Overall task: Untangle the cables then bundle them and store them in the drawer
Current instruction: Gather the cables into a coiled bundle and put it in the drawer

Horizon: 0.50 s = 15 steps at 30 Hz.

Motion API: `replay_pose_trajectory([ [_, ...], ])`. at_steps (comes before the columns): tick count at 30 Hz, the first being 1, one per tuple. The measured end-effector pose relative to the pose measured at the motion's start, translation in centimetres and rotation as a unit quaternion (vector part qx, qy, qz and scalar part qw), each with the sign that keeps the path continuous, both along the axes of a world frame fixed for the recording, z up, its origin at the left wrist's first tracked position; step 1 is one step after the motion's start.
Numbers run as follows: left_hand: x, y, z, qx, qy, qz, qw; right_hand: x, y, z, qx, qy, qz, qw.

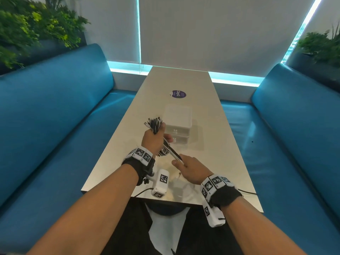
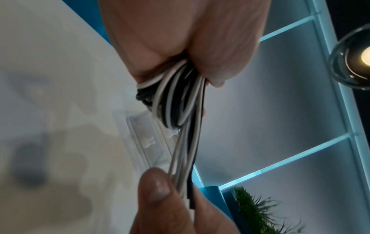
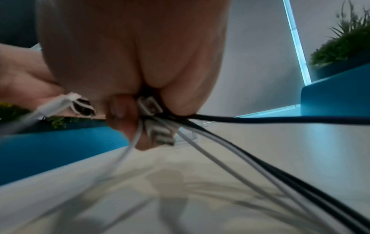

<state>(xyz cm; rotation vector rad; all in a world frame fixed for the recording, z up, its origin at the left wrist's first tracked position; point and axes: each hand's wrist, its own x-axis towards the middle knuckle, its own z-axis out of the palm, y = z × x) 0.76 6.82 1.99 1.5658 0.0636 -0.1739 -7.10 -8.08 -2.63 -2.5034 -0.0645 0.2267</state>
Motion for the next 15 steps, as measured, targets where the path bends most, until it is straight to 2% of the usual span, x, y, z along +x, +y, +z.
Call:
replay_pose_trajectory([
  [2, -0.1, -0.02, -0.09, -0.001, 0.004, -0.003, 1.0, 0.04, 0.24, -0.15, -0.011, -0.002, -0.005, 1.0],
  [7, 0.05, 0.36, 0.05, -0.016, 0.015, 0.005, 1.0, -0.2, 0.56, -0.49, 0.039, 0.029, -0.002, 0.999],
  [11, 0.01, 0.0, -0.34, -0.082, 0.018, 0.026, 0.996, -0.02, 0.69, -0.11, 0.098, 0.062, -0.005, 0.993],
  [15, -0.54, -0.53, 0.38, -0.156, 0.042, 0.013, 0.987, 0.48, 0.6, -0.39, 0.065, 0.038, -0.025, 0.997],
])
